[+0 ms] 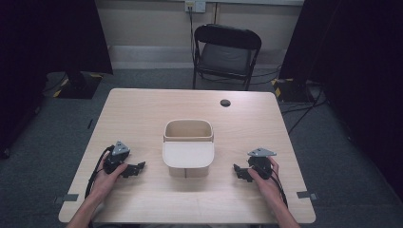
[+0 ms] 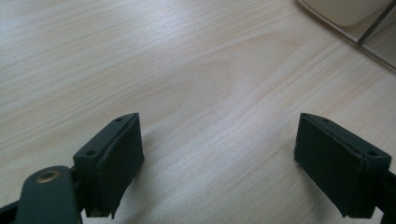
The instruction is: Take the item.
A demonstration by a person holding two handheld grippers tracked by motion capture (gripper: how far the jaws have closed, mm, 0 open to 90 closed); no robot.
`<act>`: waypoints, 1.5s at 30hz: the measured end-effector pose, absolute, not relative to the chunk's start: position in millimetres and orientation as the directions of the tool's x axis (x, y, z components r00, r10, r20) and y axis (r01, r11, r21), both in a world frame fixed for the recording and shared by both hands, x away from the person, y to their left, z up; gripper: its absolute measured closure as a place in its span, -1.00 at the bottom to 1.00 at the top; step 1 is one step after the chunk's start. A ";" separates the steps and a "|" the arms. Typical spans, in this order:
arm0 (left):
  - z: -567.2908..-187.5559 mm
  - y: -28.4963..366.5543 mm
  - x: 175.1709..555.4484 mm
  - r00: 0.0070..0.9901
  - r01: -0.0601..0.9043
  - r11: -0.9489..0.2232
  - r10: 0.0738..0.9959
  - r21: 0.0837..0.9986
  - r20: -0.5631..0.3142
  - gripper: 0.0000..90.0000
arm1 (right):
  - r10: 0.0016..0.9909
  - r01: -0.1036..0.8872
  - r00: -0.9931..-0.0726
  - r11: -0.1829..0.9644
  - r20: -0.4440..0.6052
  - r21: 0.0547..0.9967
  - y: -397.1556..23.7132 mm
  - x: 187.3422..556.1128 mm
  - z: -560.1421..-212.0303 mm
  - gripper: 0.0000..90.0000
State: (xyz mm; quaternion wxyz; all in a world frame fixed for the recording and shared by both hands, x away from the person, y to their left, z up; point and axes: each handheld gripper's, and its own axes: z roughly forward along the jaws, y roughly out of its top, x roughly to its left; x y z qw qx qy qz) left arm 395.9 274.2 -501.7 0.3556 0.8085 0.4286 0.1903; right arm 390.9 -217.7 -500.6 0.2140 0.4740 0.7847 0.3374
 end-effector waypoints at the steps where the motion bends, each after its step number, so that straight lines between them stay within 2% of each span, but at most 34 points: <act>1: -501.9 274.0 395.9 0.558 0.558 -0.376 0.830 0.740 0.000 -0.67 | 0.888 0.599 -0.459 0.323 -0.016 0.732 -217.7 390.9 -500.6 -0.72; 33: -501.7 274.2 396.1 0.560 0.559 -0.381 0.828 0.736 0.003 -0.68 | 0.882 0.573 -0.471 0.294 0.014 0.765 -215.6 387.0 -490.0 -0.67; 45: -501.7 274.2 396.1 0.560 0.559 -0.381 0.828 0.736 0.003 -0.68 | 0.841 0.532 -0.541 0.316 0.029 0.786 -201.3 378.3 -480.2 -0.67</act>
